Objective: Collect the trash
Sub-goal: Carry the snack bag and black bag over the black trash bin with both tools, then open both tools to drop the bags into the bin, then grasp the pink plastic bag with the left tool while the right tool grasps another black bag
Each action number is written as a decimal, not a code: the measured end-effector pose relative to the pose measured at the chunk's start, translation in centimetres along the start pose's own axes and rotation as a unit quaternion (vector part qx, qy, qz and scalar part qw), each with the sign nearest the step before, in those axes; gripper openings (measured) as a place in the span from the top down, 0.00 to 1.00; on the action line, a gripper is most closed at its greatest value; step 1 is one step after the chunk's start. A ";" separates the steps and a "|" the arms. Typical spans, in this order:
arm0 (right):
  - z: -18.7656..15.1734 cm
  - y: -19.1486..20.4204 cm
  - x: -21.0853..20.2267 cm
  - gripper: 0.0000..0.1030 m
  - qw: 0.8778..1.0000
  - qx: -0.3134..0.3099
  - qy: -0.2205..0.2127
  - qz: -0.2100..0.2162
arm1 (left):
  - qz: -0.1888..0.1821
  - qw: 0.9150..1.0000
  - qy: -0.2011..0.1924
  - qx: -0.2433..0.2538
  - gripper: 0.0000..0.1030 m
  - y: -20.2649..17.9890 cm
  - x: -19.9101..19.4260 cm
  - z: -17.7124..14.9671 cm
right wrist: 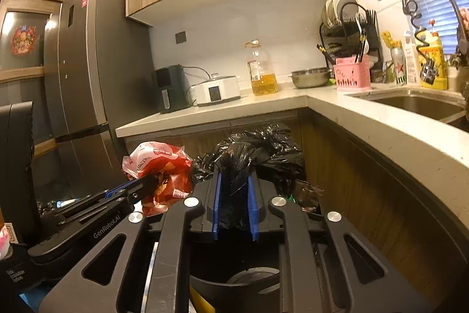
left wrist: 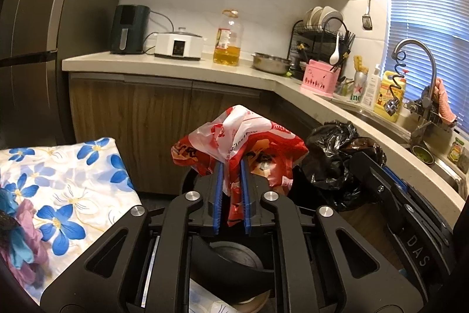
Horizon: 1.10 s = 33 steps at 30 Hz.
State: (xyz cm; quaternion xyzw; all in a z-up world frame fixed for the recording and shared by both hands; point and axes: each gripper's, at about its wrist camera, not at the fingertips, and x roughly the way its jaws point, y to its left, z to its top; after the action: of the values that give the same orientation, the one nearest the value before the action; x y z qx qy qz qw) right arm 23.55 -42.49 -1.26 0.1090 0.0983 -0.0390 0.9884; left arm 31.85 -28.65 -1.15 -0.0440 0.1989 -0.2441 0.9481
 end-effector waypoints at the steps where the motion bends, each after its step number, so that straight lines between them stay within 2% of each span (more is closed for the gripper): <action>1: 0.0 -0.1 0.1 0.78 1.000 0.002 0.002 0.000 | -0.004 1.000 0.006 -0.002 0.87 0.1 0.3 -0.1; 4: 0.0 -0.6 0.2 0.70 1.000 0.010 0.002 -0.001 | -0.012 1.000 0.014 -0.007 0.71 0.2 0.9 -0.6; 6: 0.0 -0.7 0.3 0.66 1.000 0.012 0.002 -0.002 | -0.016 1.000 0.013 -0.011 0.55 0.4 1.1 -0.7; 10: 0.1 -0.9 0.2 0.61 1.000 0.015 0.001 -0.002 | -0.013 1.000 0.015 -0.018 0.50 0.8 1.0 -0.8; 12: 0.2 -1.0 0.0 0.61 1.000 0.018 0.000 -0.004 | -0.006 1.000 0.013 -0.021 0.43 1.1 0.7 -0.8; 18: 0.0 -0.6 -1.0 0.48 1.000 0.021 0.002 -0.001 | 0.030 0.999 0.000 -0.018 0.25 1.9 -1.5 -1.0; 23: -0.3 0.2 -2.2 0.33 1.000 0.025 0.005 0.005 | 0.057 0.998 -0.012 -0.015 0.19 2.6 -4.5 -1.4; 33: -0.8 3.0 -5.3 0.30 1.000 0.019 0.005 0.021 | 0.113 0.993 -0.028 -0.016 0.16 4.6 -10.6 -2.7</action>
State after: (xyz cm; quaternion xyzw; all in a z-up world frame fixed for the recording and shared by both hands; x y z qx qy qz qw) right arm 18.50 -39.06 -0.30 0.1297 0.0997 -0.0196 0.9863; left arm 24.28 -19.48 -0.68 -0.0433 0.1798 -0.1313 0.9739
